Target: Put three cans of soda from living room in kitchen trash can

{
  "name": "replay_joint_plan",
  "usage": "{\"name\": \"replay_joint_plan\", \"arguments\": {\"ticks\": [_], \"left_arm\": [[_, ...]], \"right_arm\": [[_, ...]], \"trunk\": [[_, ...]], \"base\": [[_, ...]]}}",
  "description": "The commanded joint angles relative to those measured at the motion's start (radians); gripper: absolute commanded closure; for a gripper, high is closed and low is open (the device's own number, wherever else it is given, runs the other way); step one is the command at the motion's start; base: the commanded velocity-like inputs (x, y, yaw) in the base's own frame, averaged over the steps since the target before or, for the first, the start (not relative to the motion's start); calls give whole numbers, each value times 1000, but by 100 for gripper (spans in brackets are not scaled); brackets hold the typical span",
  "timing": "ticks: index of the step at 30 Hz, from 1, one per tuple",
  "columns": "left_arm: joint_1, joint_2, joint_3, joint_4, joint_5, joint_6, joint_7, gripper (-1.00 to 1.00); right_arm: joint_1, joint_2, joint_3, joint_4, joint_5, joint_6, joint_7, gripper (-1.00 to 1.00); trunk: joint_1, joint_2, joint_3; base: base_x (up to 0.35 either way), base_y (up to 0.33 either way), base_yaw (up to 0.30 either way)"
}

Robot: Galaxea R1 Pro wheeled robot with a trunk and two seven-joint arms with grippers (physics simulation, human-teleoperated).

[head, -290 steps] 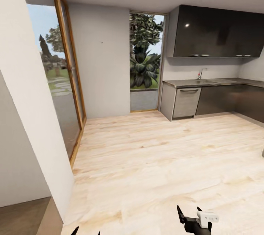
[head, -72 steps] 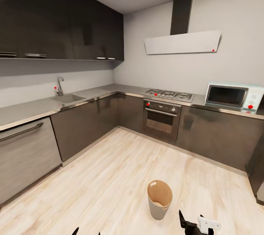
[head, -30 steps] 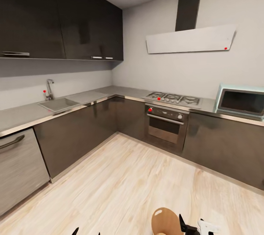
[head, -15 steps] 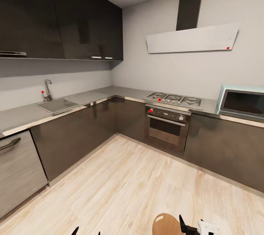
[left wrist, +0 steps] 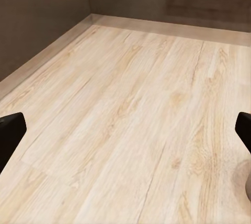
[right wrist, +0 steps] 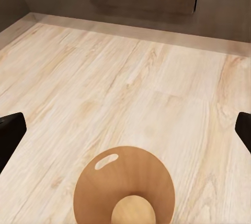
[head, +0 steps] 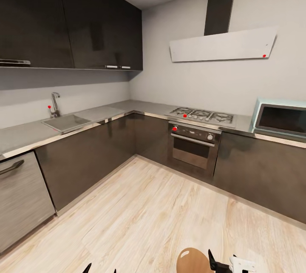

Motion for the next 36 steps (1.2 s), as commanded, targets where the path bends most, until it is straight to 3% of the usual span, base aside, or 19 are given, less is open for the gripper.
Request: {"name": "replay_joint_plan", "arguments": {"ticks": [1,15,18,21,25,26,27,28,29,30,31,35,36], "left_arm": [[0,0,0,0,0,0,0,-100],[0,0,0,0,0,0,0,-100],[0,0,0,0,0,0,0,-100],[0,1,0,0,2,0,0,-100],[0,1,0,0,3,0,0,-100],[0,1,0,0,3,0,0,-100],[1,1,0,0,3,0,0,-100],[1,1,0,0,3,0,0,-100],[1,1,0,-1,4,0,0,-100],[1,1,0,-1,4,0,0,-100],[1,1,0,-1,4,0,0,-100],[1,1,0,0,3,0,0,-100],[1,1,0,0,3,0,0,-100]], "right_arm": [[0,0,0,0,0,0,0,-100],[0,-3,3,-3,2,0,10,-100],[0,-8,3,-37,2,29,28,-100],[-1,-11,12,-183,3,226,32,-100],[-19,-22,13,-305,4,595,28,-100],[-109,-33,16,-332,2,864,12,-100],[-158,-36,17,-322,1,943,4,-100],[-270,-40,22,-261,0,1079,-10,-100],[-523,-54,37,32,-1,1223,-26,-100],[-668,-70,43,251,0,1253,-32,-100],[-730,-78,45,348,0,1262,-34,-100],[-967,-117,66,661,2,1242,-38,-100],[-994,-126,75,691,2,1238,-38,-100]], "trunk": [[0,0,0],[0,0,0],[0,0,0],[0,0,0],[0,0,0],[0,0,0],[0,0,0],[0,0,0],[0,0,0],[0,0,0],[0,0,0],[0,0,0],[0,0,0]], "base": [[0,0,0],[0,0,0],[0,0,0],[0,0,0],[0,0,0],[0,0,0],[0,0,0],[0,0,0],[0,0,0],[0,0,0],[0,0,0],[0,0,0],[0,0,0]]}}
